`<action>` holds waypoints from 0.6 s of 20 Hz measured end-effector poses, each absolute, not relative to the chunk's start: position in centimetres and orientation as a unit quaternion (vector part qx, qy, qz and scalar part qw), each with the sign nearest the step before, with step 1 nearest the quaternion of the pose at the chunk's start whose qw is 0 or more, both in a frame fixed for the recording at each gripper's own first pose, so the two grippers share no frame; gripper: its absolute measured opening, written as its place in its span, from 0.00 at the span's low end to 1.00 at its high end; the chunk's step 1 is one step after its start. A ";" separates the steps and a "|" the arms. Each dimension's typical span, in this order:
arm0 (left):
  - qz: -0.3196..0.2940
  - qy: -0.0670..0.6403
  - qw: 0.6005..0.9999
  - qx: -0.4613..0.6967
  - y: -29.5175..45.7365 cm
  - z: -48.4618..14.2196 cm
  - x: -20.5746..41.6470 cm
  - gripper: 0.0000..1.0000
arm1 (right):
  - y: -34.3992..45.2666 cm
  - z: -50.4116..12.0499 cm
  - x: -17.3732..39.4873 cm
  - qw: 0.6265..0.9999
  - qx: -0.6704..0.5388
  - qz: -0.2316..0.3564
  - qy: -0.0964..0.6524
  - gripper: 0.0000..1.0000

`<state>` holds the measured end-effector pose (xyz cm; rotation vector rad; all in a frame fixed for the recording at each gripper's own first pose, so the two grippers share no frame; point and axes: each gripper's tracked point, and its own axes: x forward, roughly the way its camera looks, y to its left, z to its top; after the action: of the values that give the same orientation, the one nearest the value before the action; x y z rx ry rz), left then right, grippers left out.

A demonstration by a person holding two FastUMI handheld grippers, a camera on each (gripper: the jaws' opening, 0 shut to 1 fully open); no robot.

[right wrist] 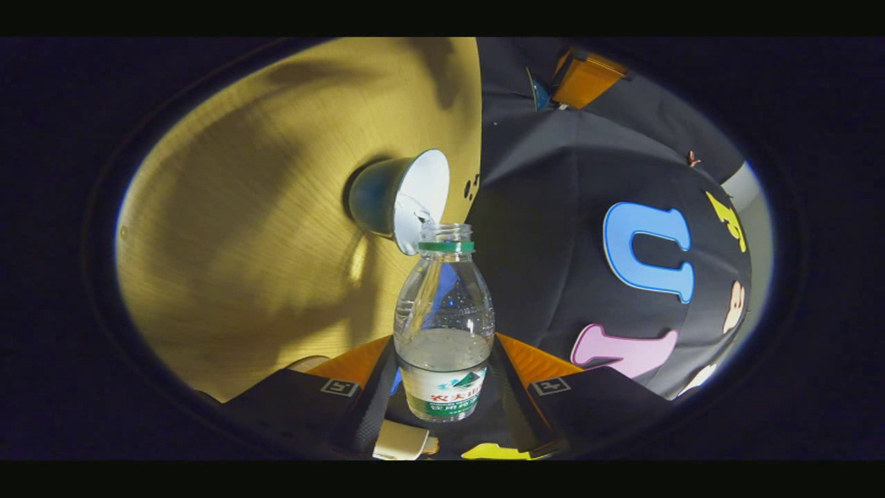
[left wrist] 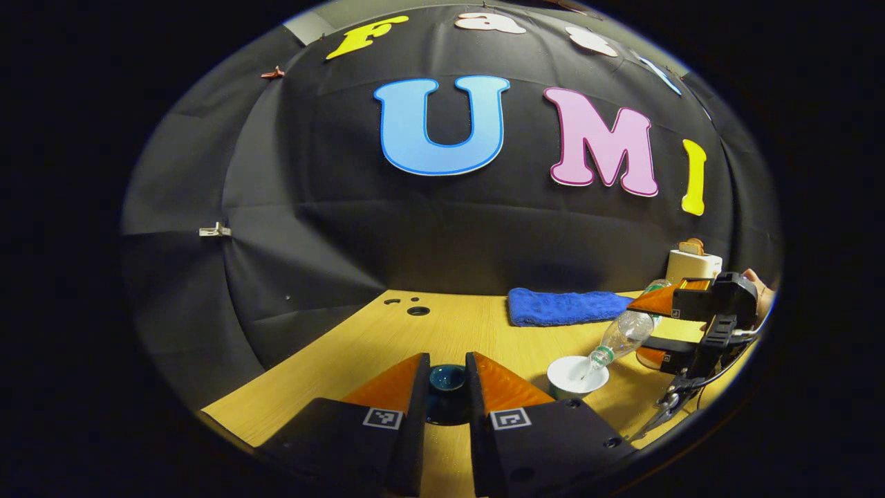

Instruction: Open the teacup lid with one hand, grasp the water bottle and pour water into the teacup with the other hand; after pouring, place the water bottle on the coaster and then close the teacup lid.

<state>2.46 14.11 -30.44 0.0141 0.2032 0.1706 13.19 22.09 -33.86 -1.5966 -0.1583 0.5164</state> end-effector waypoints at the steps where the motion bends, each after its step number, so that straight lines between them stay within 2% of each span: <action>1: 0.085 0.101 0.991 0.008 14.2 -30.4 2.4 0.32 | 22.1 -33.8 13.2 0.662 -0.710 0.229 -0.073 0.75; 3: 0.086 0.101 0.991 0.008 14.2 -30.5 2.2 0.28 | 22.3 -33.8 13.3 0.653 -0.717 0.231 -0.080 0.75; 4: 0.086 0.101 0.991 0.007 14.2 -30.6 2.1 0.32 | 22.2 -33.6 13.4 0.647 -0.721 0.232 -0.084 0.75; 12: 0.084 0.098 0.992 0.006 14.4 -30.6 2.0 0.32 | 22.9 -33.0 13.2 0.596 -0.759 0.226 -0.130 0.75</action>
<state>1.95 14.42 -30.61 0.0125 0.1962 0.1684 13.21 22.91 -33.04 -1.7629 -0.3011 0.5244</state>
